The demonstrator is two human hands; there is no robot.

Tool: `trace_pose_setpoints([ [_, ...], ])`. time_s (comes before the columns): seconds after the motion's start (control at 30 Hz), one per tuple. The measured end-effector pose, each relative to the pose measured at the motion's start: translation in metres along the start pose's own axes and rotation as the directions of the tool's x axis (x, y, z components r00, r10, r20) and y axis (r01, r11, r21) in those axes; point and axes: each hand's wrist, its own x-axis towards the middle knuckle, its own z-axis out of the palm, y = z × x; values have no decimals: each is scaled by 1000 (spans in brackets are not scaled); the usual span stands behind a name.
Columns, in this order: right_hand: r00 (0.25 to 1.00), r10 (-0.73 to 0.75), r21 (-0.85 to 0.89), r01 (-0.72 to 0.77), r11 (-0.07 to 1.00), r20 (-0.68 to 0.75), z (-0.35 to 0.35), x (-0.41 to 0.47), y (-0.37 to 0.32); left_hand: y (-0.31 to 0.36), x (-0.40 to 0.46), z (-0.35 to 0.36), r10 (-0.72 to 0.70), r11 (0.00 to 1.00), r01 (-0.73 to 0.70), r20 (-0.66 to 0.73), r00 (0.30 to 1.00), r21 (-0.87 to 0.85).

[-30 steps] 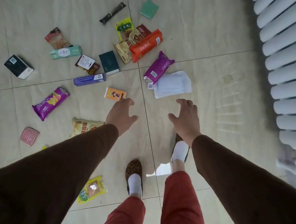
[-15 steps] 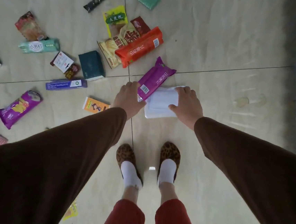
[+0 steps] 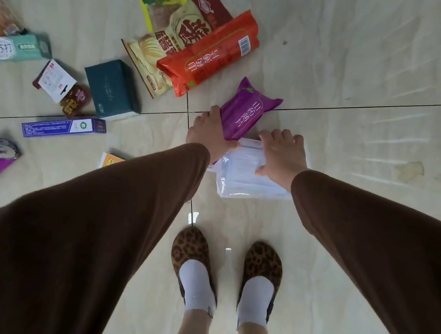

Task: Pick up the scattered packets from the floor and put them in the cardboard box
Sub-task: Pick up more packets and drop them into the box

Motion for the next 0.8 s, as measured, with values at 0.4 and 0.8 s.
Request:
trace_pose_setpoints([
  [0.4, 973, -52, 390, -40, 920, 223, -40, -43, 8, -69, -79, -55, -129, 977, 102, -135, 982, -187],
  [0.8, 977, 18, 587, -144, 797, 215, -35, -36, -40, -154, -143, -35, -428, 849, 391, -28, 903, -354],
])
